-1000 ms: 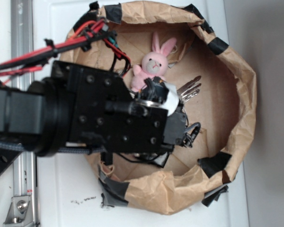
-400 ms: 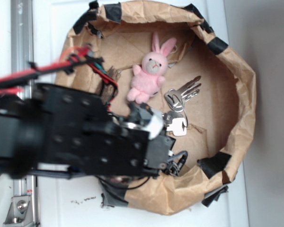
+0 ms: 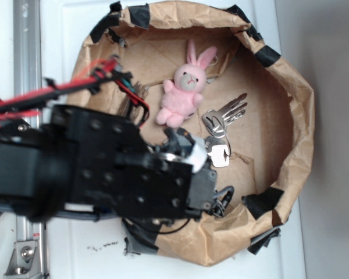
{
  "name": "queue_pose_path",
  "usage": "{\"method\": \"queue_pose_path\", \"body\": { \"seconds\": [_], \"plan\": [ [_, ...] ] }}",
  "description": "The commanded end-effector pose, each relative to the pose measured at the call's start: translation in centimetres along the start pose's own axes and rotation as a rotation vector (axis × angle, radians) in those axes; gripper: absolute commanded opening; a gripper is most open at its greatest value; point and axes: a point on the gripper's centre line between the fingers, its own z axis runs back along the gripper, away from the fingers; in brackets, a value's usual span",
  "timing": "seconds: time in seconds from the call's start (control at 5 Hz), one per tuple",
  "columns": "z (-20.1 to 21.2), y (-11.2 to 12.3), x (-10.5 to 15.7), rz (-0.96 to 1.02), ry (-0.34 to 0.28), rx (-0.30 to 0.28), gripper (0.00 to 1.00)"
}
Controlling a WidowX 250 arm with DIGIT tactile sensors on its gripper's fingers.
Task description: Grab the black box.
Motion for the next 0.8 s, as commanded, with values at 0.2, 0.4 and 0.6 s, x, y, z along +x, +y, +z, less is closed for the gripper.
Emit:
{"method": "queue_pose_path", "body": {
  "seconds": [0.2,0.4,0.6],
  "plan": [
    [-3.9,-4.5,-0.7,-0.046,0.070,0.007,1.00],
    [-3.8,-4.9,-0.4,-0.044,0.090,-0.005,1.00],
    [-2.4,-4.3,0.2,-0.056,0.042,-0.031,0.00]
  ]
}}
